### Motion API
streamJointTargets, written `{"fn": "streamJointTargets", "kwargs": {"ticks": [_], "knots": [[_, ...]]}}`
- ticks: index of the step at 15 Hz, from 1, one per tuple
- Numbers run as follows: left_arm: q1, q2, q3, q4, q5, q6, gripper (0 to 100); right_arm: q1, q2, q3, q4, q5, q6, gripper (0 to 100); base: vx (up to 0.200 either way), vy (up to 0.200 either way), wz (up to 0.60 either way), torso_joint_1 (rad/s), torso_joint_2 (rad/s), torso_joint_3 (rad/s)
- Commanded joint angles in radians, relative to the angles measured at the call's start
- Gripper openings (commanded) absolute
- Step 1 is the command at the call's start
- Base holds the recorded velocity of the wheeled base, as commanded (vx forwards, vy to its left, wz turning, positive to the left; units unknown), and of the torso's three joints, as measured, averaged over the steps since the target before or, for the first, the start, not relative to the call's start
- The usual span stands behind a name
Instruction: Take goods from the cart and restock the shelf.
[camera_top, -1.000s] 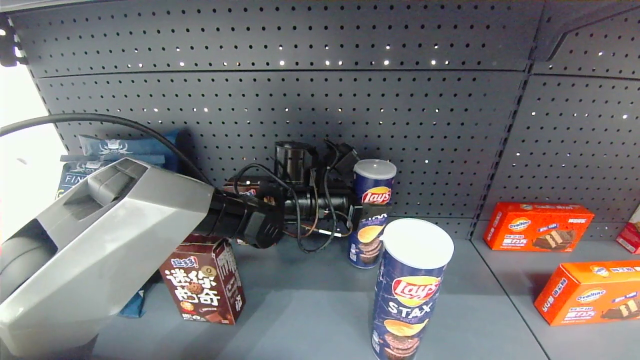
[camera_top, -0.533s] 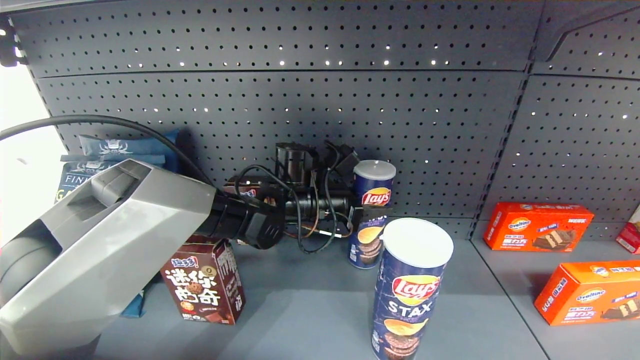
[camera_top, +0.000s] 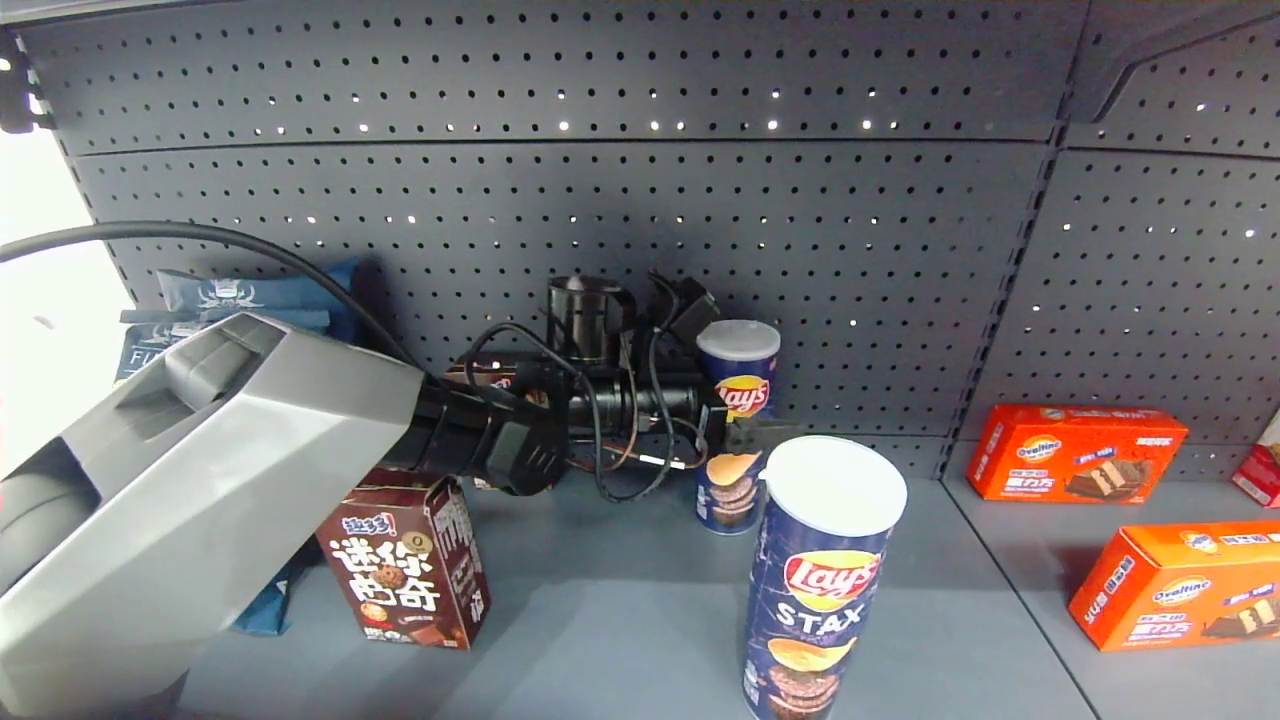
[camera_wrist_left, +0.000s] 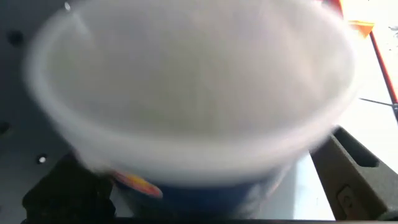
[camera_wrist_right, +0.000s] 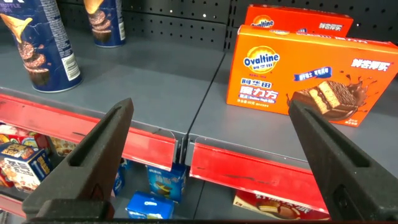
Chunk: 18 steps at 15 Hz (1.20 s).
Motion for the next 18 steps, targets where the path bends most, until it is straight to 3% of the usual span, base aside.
{"fn": "streamJointTargets", "kwargs": {"ticks": [1, 15, 18], "knots": [[0.005, -0.055, 0.017, 0.002, 0.000, -0.003, 100, 0.000, 0.001, 0.001, 0.000, 0.000, 0.000, 100, 0.000, 0.000, 0.00, 0.000, 0.00, 0.000], [0.054, -0.385, 0.335, -0.003, 0.009, 0.003, 100, 0.000, 0.001, 0.000, 0.000, 0.003, 0.000, 100, 0.000, 0.000, 0.00, 0.000, 0.00, 0.000], [0.061, -0.396, 0.396, -0.064, 0.017, 0.002, 100, 0.000, 0.001, 0.000, 0.000, 0.003, -0.002, 100, 0.000, 0.000, 0.00, 0.000, 0.00, 0.000]]}}
